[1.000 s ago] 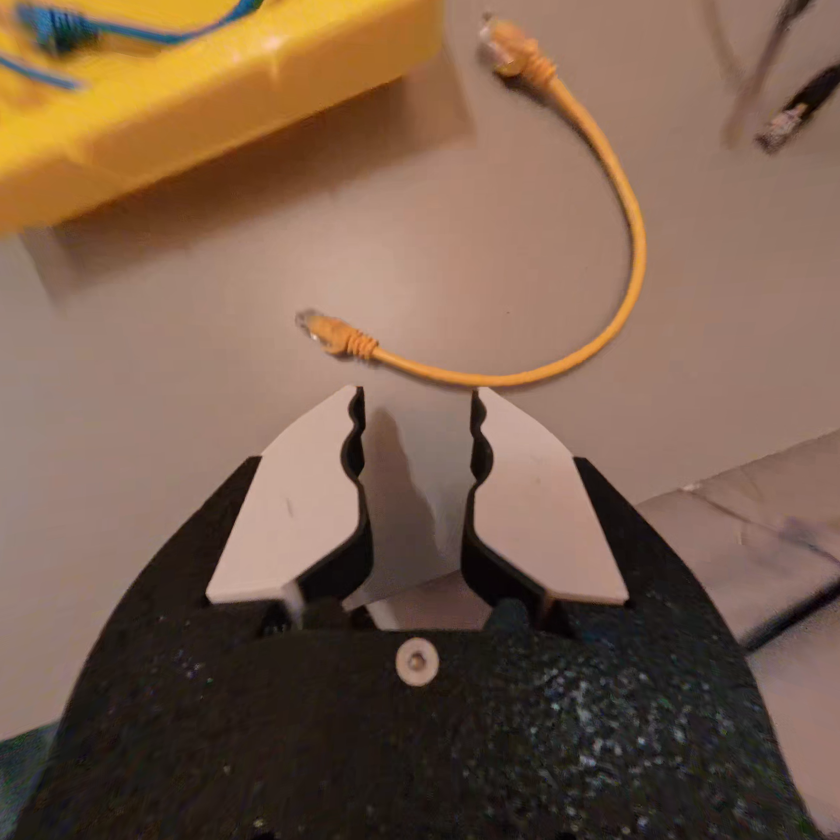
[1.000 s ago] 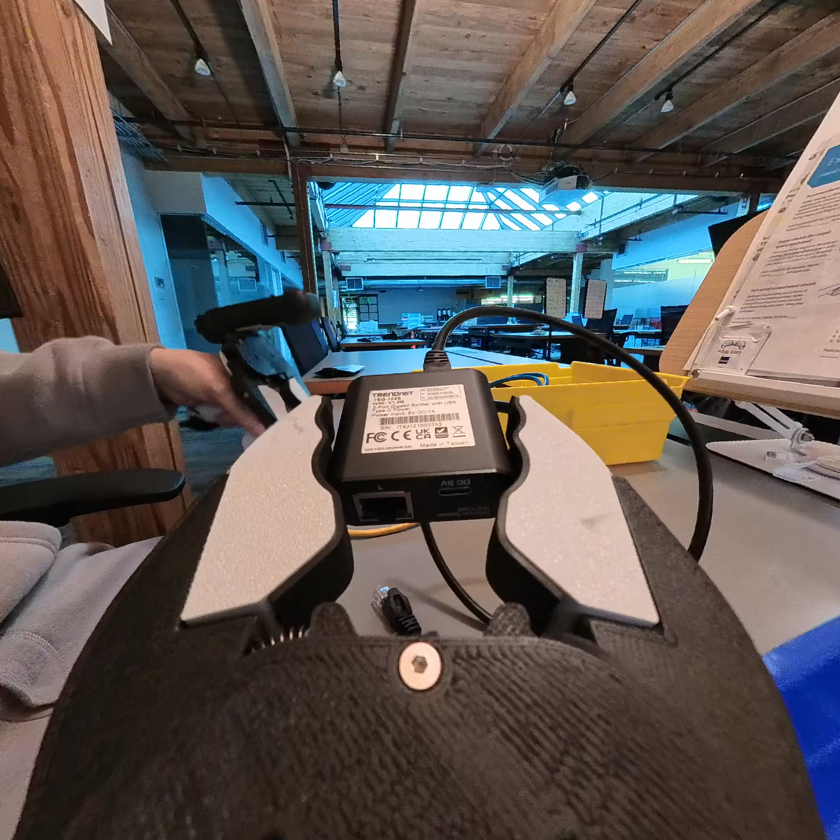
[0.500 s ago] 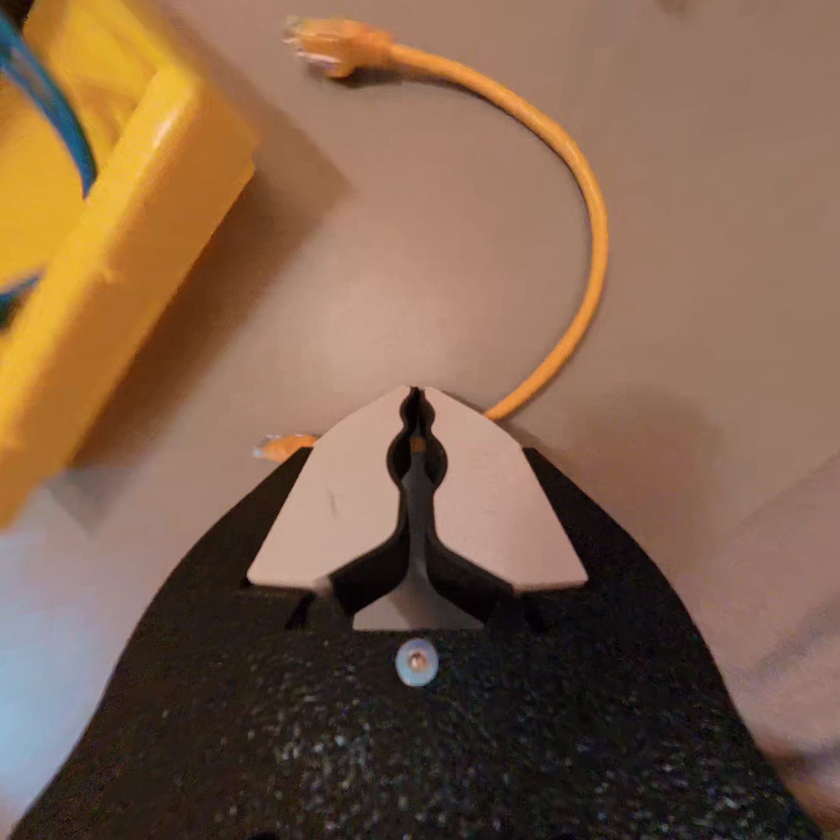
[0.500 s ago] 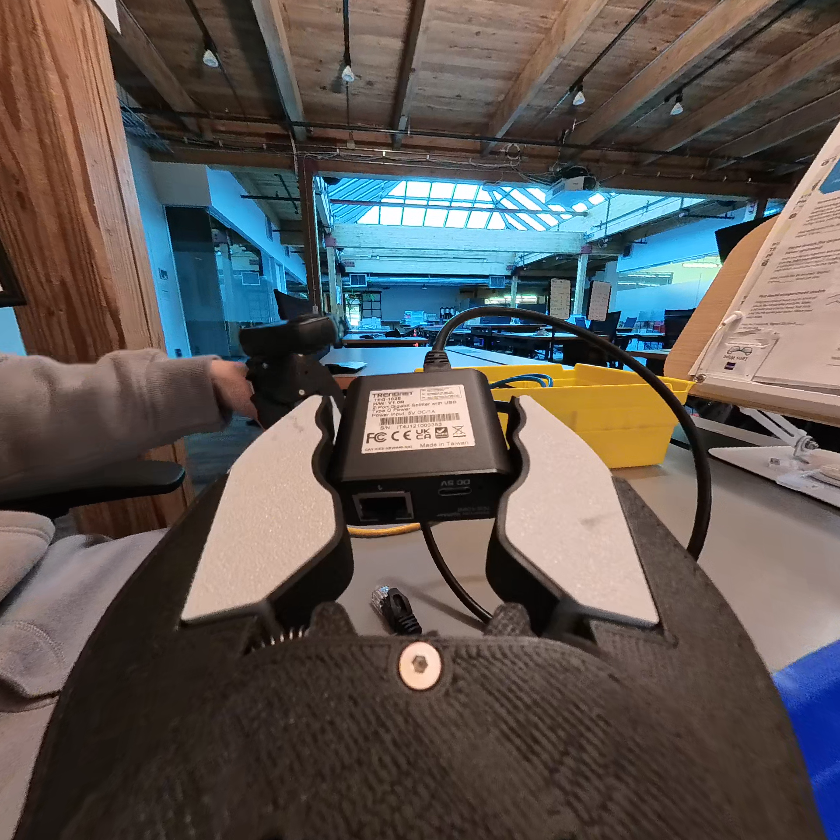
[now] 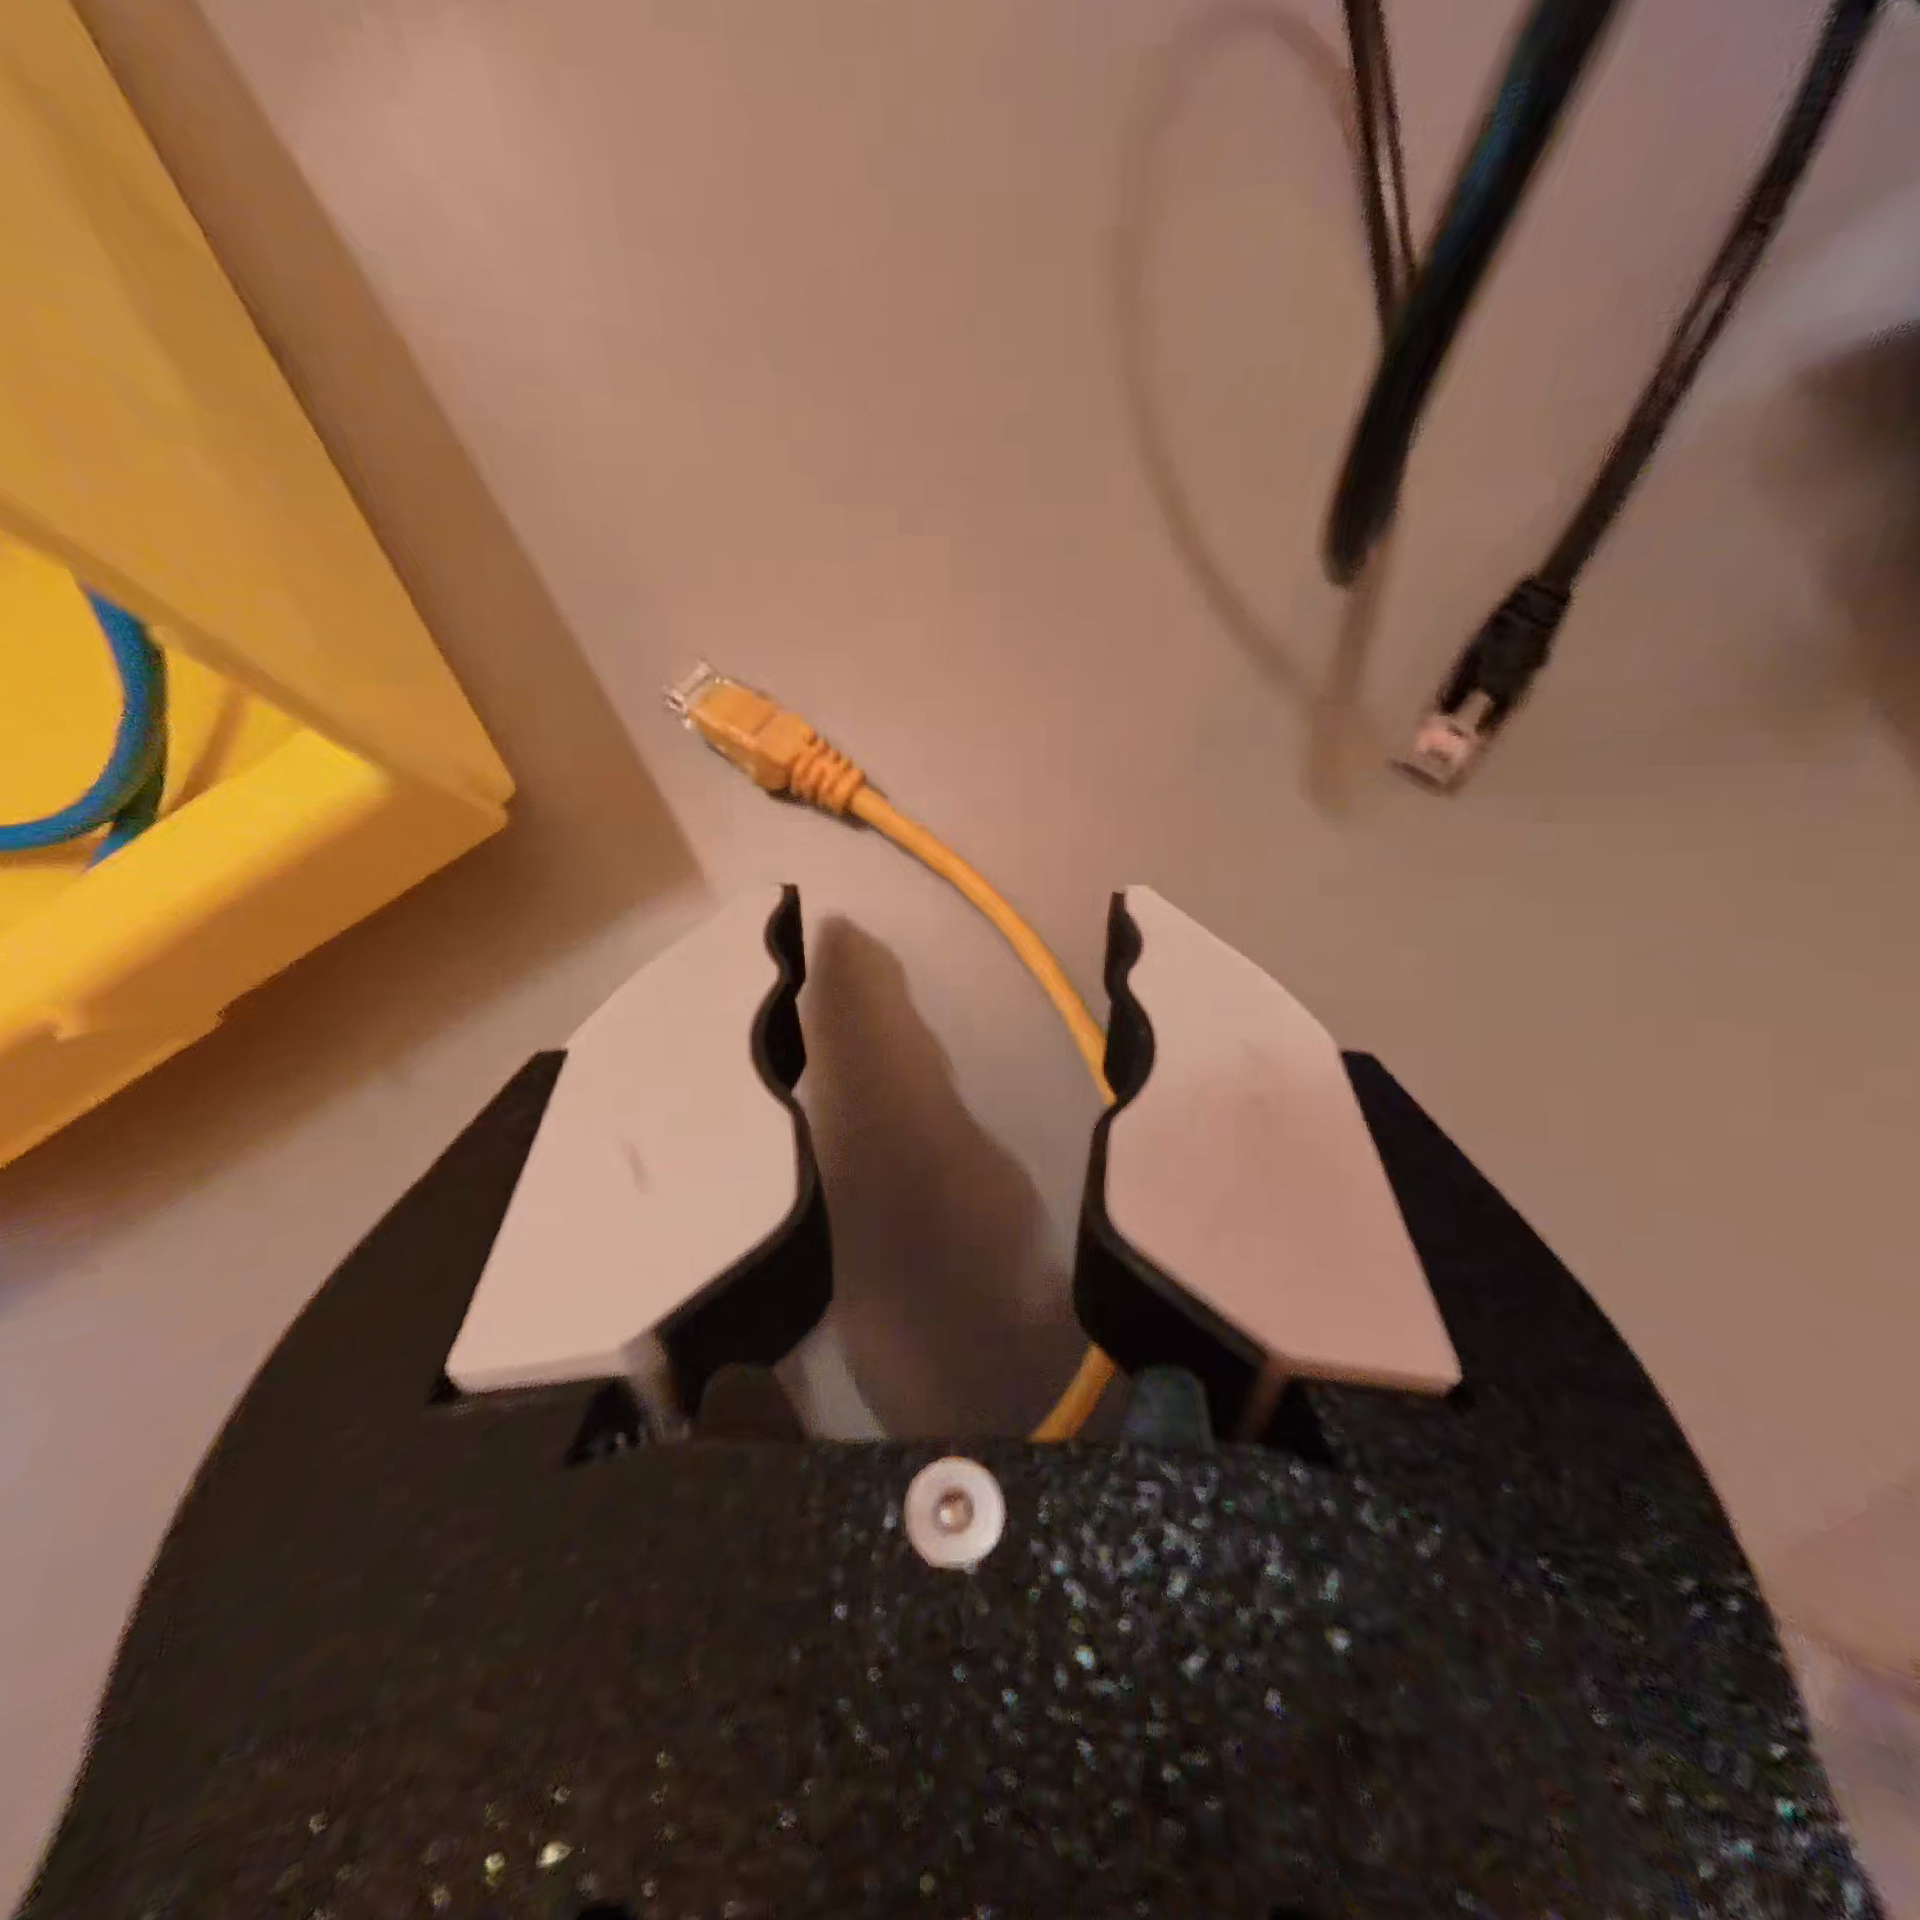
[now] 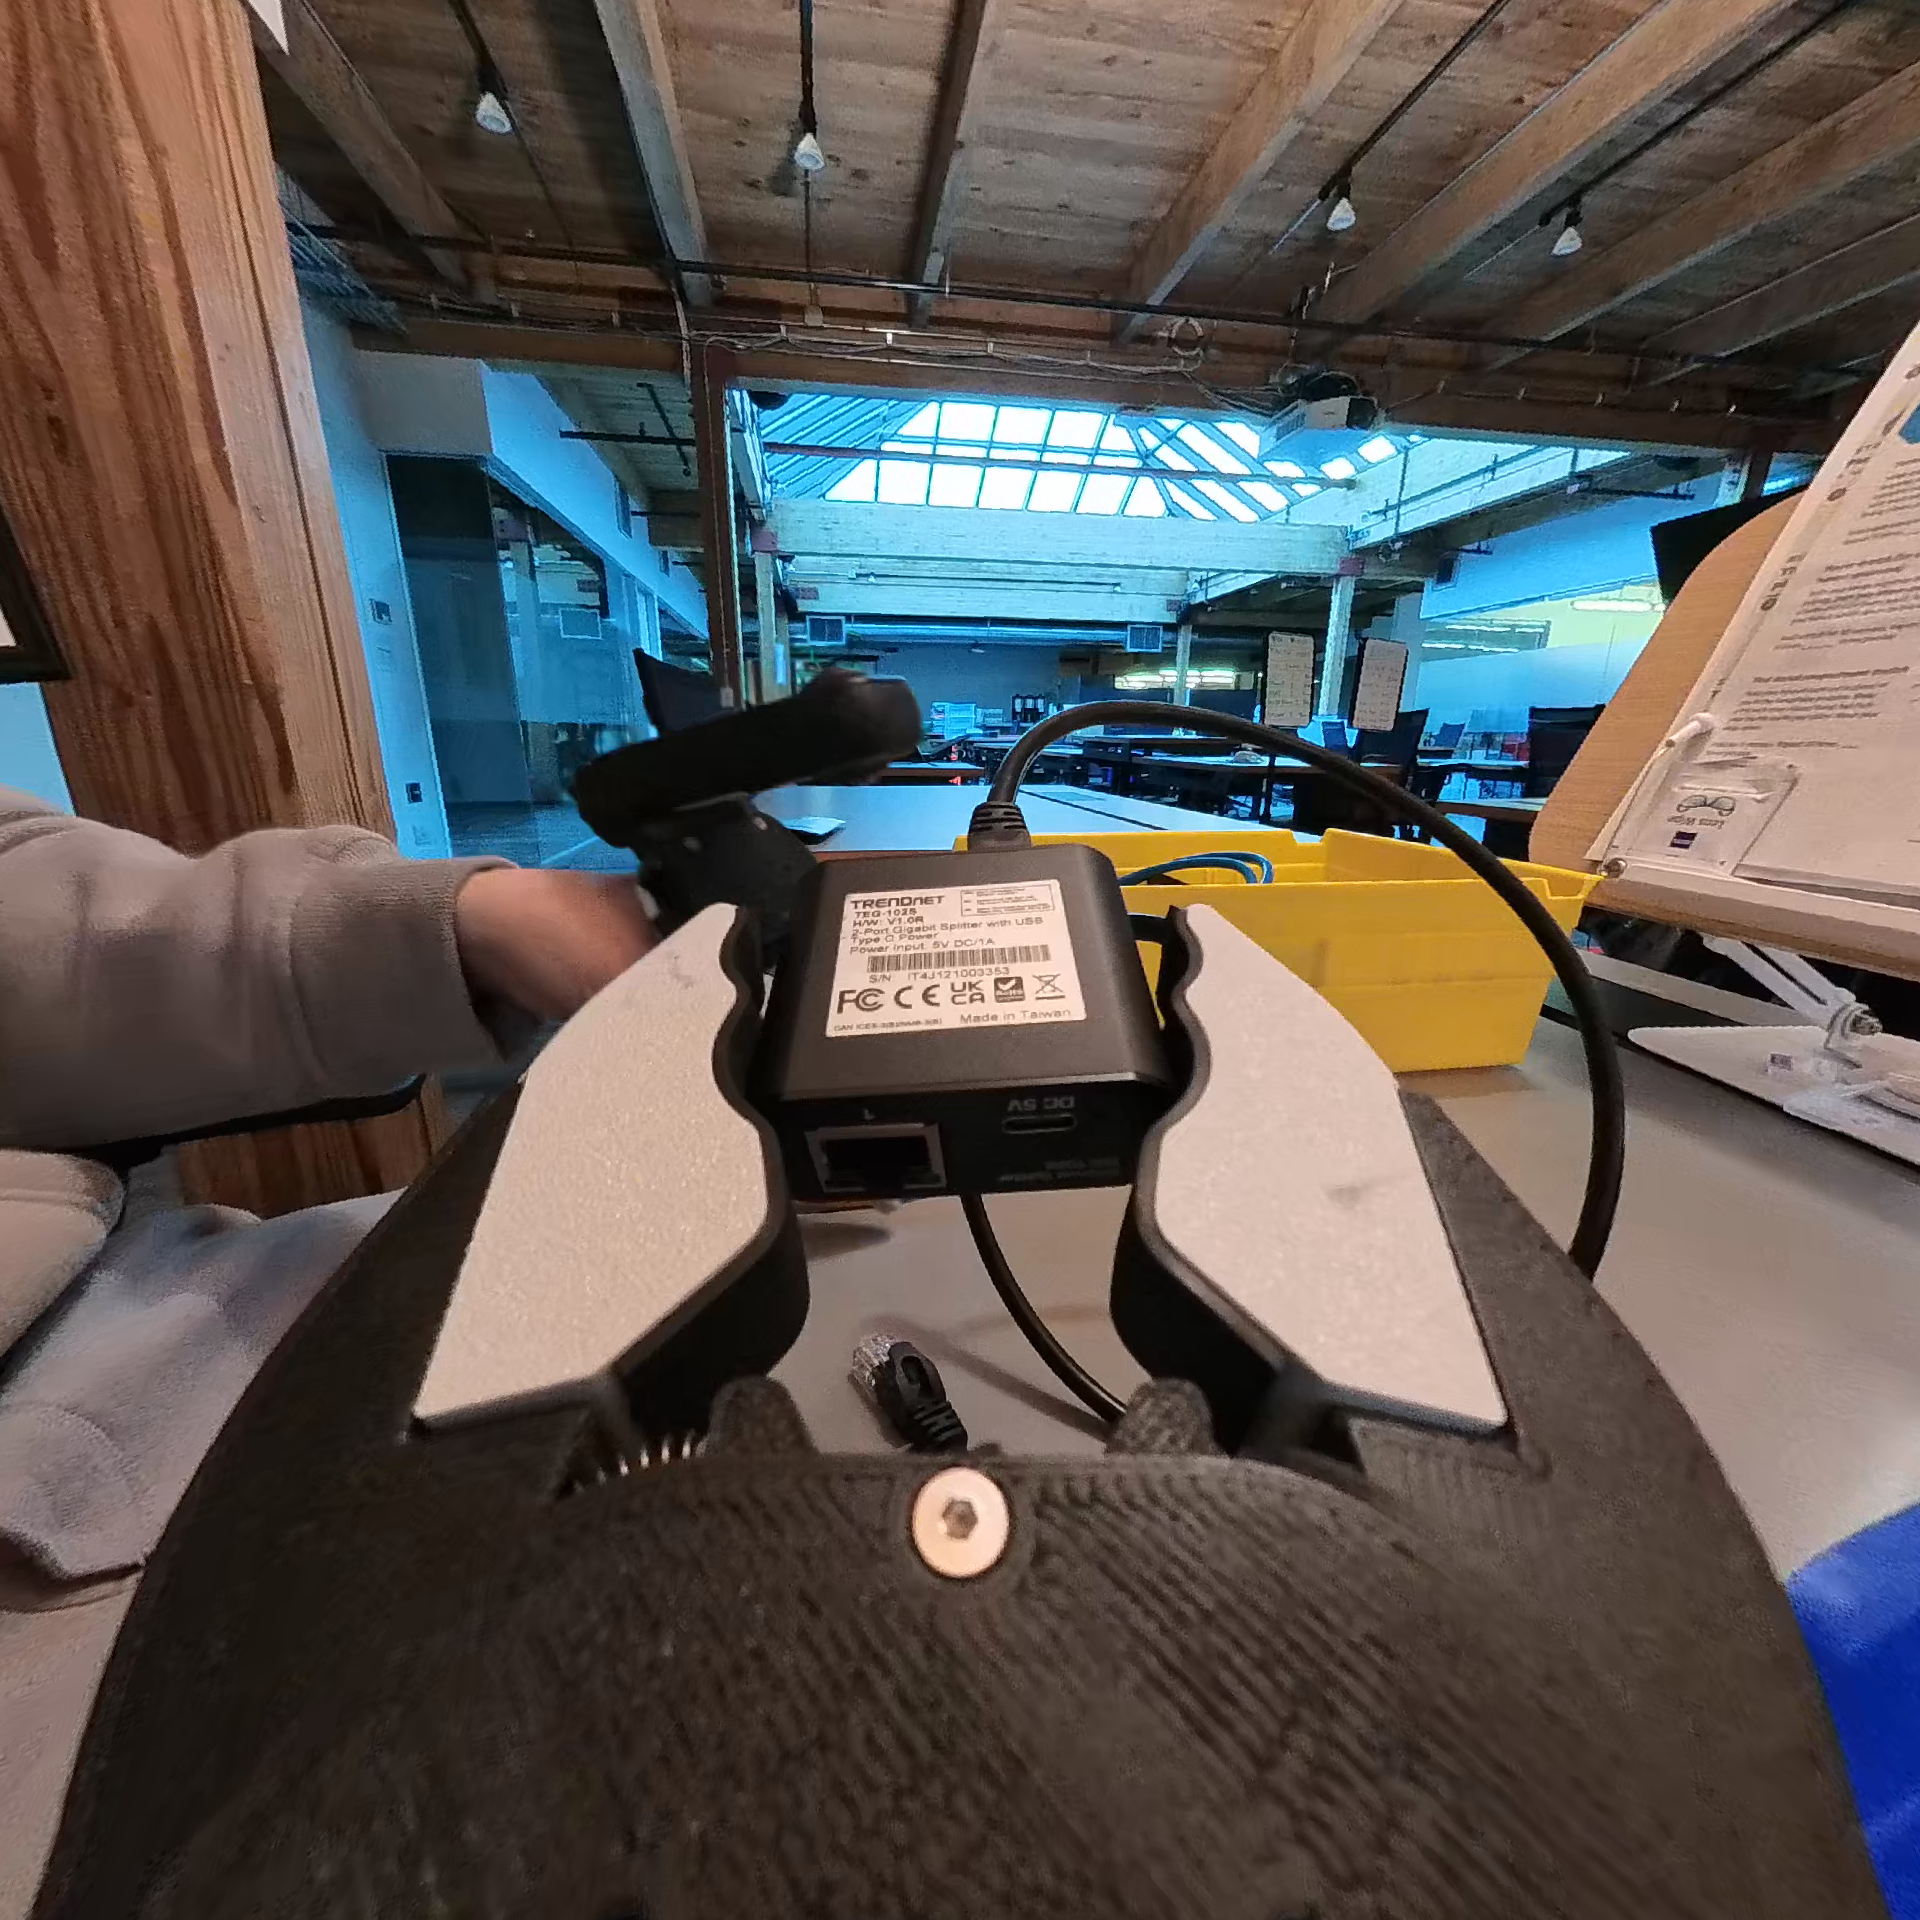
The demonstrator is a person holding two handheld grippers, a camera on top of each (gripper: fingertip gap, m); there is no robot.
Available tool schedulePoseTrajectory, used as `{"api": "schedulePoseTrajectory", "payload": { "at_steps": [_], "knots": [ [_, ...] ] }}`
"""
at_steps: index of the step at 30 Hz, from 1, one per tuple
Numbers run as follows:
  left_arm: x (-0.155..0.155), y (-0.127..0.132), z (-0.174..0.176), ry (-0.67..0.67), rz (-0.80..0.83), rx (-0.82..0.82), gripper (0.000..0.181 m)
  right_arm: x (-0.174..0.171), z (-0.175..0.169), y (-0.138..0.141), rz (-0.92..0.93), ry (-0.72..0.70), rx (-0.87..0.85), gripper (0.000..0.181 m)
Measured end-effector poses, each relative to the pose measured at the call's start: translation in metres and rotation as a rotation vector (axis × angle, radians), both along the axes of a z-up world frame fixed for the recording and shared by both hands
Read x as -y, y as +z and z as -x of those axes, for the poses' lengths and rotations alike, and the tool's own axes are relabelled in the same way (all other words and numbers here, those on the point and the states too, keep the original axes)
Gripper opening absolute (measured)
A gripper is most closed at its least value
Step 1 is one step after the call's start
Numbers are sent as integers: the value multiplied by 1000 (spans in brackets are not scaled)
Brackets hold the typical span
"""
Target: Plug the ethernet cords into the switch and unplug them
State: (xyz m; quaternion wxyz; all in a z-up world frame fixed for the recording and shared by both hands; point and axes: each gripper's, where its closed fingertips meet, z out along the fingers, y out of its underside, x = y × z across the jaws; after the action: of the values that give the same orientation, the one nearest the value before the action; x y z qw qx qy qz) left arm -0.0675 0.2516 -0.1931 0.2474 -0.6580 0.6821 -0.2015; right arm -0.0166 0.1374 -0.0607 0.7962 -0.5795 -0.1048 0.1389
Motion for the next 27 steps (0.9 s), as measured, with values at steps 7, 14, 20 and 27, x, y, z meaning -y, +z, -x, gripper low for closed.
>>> {"api": "schedulePoseTrajectory", "payload": {
  "at_steps": [7,14,20,27],
  "knots": [
    [6,-10,-15,-74,72,-46,28,0,-2,0,0,6,-15,74],
    [40,-9,29,-625,5,-60,12,0,0,0,3,17,-12,74],
    [29,-3,31,-362,-60,-20,19,-1,1,-1,10,17,-1,74],
    [37,-7,21,-39,13,115,26,-3,7,-3,31,31,31,74]
  ]
}}
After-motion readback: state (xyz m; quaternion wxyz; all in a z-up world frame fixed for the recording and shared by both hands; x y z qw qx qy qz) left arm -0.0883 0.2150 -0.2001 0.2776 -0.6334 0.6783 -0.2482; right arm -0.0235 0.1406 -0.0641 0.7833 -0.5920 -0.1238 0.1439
